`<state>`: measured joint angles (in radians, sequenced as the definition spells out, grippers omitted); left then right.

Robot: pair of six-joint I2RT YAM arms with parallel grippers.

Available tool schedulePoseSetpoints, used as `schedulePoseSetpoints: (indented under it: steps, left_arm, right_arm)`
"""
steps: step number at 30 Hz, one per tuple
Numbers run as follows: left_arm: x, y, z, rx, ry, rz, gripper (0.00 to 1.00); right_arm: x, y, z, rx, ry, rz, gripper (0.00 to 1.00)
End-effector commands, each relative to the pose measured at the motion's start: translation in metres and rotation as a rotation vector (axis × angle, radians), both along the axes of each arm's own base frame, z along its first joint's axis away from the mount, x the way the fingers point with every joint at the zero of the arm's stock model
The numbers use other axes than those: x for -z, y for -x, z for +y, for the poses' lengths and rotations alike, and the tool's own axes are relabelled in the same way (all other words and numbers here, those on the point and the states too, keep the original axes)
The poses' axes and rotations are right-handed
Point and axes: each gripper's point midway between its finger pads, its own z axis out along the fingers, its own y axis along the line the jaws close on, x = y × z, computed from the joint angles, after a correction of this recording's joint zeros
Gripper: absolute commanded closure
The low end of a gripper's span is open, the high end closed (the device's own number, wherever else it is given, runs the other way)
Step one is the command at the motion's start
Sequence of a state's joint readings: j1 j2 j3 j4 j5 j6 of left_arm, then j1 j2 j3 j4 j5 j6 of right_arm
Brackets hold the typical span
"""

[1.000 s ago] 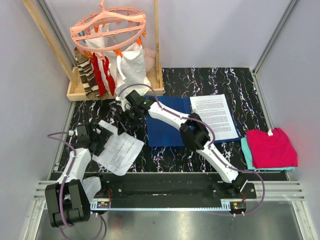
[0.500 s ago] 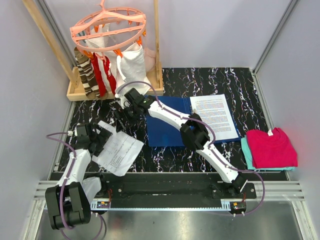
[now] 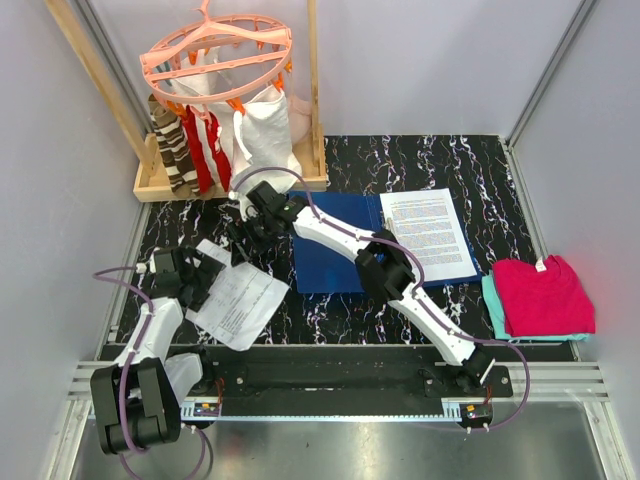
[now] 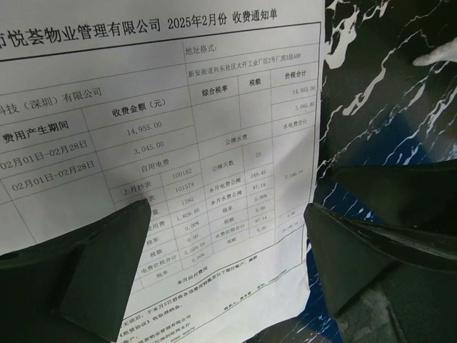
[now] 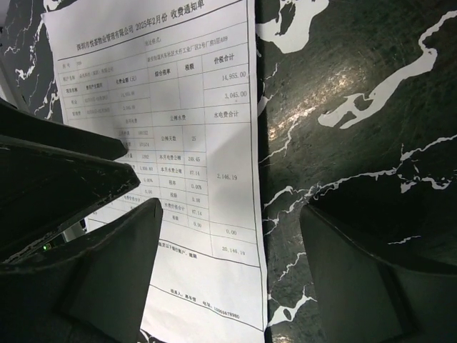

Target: Put the files into the folder

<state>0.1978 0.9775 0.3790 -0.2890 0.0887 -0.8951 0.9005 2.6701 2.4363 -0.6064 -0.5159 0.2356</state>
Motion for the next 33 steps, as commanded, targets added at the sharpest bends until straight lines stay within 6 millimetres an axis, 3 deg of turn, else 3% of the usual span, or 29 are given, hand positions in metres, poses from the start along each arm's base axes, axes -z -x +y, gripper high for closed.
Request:
schedulePoseSetpoints:
  steps: [1,6,12,24,33]
  left_arm:
    - [0.001,-0.006,0.001,-0.021,0.012,-0.031,0.01]
    - [0.005,-0.004,0.001,-0.025,0.016,-0.028,0.01]
    - [0.008,-0.002,-0.001,-0.033,0.029,-0.028,0.01]
    - [0.005,-0.001,-0.002,-0.02,0.026,-0.036,0.01]
    - [0.002,-0.006,-0.005,-0.01,0.045,-0.046,0.01]
  right_arm:
    - [0.002,0.017,0.009,-0.023,-0.017,0.042,0.14]
    - [0.007,0.034,0.003,-0.016,-0.016,0.104,0.17]
    - [-0.014,0.042,0.008,0.019,-0.092,0.181,0.18]
    - [-0.028,0.044,0.005,0.048,-0.122,0.225,0.21]
    - [-0.049,0.058,0.0,0.036,-0.199,0.269,0.22]
